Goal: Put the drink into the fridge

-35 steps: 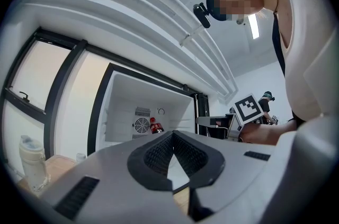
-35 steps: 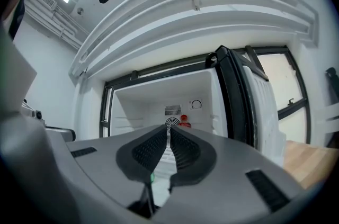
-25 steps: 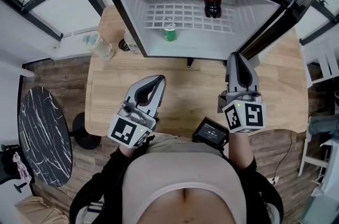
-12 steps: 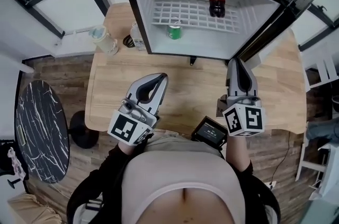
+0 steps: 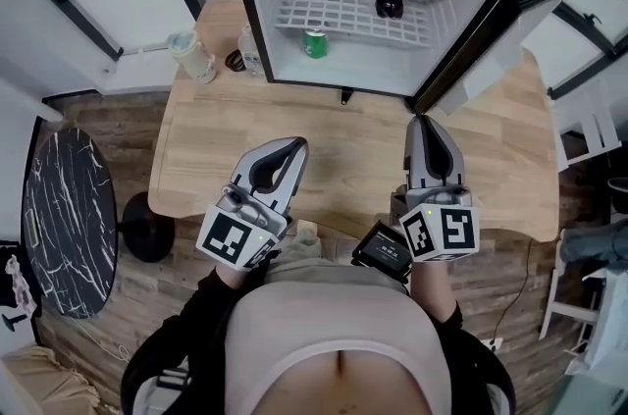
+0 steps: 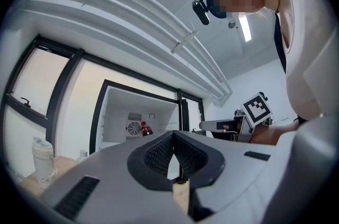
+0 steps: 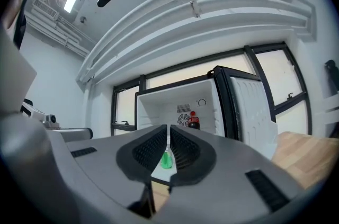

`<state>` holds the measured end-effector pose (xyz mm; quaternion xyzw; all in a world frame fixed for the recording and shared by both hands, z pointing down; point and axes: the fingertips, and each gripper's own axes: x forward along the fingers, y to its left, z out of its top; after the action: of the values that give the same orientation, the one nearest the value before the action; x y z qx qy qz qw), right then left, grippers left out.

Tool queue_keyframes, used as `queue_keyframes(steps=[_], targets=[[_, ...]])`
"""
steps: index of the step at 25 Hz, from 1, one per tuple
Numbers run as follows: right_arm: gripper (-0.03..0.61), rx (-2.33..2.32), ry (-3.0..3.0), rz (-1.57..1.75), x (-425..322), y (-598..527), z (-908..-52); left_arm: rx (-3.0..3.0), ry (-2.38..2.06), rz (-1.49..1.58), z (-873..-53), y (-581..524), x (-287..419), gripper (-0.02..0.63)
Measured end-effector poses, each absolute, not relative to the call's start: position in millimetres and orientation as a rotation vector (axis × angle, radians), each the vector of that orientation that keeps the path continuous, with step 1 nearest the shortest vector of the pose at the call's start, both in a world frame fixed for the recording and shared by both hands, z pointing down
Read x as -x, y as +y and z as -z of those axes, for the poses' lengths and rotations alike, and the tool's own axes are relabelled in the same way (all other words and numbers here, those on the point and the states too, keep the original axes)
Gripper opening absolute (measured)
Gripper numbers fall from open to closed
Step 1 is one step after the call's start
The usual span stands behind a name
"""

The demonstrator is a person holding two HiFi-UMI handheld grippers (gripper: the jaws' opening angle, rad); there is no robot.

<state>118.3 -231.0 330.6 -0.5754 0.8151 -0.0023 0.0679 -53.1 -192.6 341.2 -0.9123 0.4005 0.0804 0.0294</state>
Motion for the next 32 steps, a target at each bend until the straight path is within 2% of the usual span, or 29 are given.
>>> queue_keyframes(steps=[18,32], targets=[[0.040,1.661,2.525,0.051,-163,-80,-339,2.829,1.265,-0.227,-349,-40,-12,0.005],[0.040,1.629,2.518,0.063,-164,-34,-334,2.807,1.248,-0.228,-338,6,-21,0.005]])
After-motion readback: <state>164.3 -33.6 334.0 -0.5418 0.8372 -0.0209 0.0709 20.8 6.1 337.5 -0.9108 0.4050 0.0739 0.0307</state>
